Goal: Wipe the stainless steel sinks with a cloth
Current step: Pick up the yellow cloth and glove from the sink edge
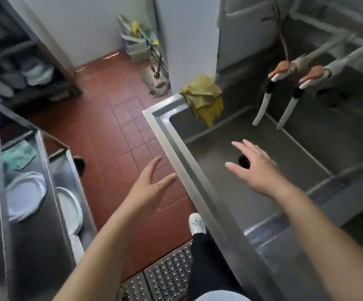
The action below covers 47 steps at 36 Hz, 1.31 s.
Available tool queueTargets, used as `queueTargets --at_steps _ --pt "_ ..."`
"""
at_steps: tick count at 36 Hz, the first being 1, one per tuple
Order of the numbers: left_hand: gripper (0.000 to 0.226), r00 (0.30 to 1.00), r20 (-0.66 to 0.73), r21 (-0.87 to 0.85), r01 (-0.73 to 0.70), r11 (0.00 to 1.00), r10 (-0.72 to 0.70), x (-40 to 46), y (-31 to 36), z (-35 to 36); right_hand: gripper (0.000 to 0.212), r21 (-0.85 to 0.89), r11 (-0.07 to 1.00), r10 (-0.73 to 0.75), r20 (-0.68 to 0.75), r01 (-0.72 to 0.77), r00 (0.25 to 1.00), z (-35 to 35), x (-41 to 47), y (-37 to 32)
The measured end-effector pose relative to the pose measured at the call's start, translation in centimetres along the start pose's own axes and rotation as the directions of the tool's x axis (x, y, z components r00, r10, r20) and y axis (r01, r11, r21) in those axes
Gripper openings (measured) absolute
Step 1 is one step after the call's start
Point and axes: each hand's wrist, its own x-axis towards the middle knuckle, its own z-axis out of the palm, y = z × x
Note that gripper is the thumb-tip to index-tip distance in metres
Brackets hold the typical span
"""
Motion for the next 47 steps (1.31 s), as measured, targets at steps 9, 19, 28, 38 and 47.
queueTargets --at_steps 9,19,28,38,47 --pt "0.028 0.963 0.008 -0.538 0.230 0.811 -0.268 18.3 6.0 -4.2 0.063 0.173 0.985 0.010 -0.066 0.002 0.998 -2.9 20.2 -5.6" --pt "0.030 0.912 0.103 -0.622 0.371 0.689 -0.398 34.4 10.0 3.0 0.069 0.129 0.969 0.225 -0.128 -0.209 0.966 -0.9 36.2 -5.4" --pt "0.020 0.833 0.280 -0.691 0.520 0.503 -0.477 37.3 13.2 3.4 0.047 0.238 0.890 0.421 -0.100 -0.389 0.902 -1.9 41.0 -7.2" --pt "0.011 0.779 0.306 -0.647 0.592 0.481 -0.547 38.4 14.4 2.7 0.039 0.296 0.794 0.524 0.108 -0.531 0.845 -2.2 41.1 -7.2" --pt "0.012 0.925 0.306 -0.492 0.357 0.794 -0.225 37.2 13.6 0.0 0.026 0.616 0.638 0.587 0.001 -0.463 0.810 -2.0 33.4 -7.9"
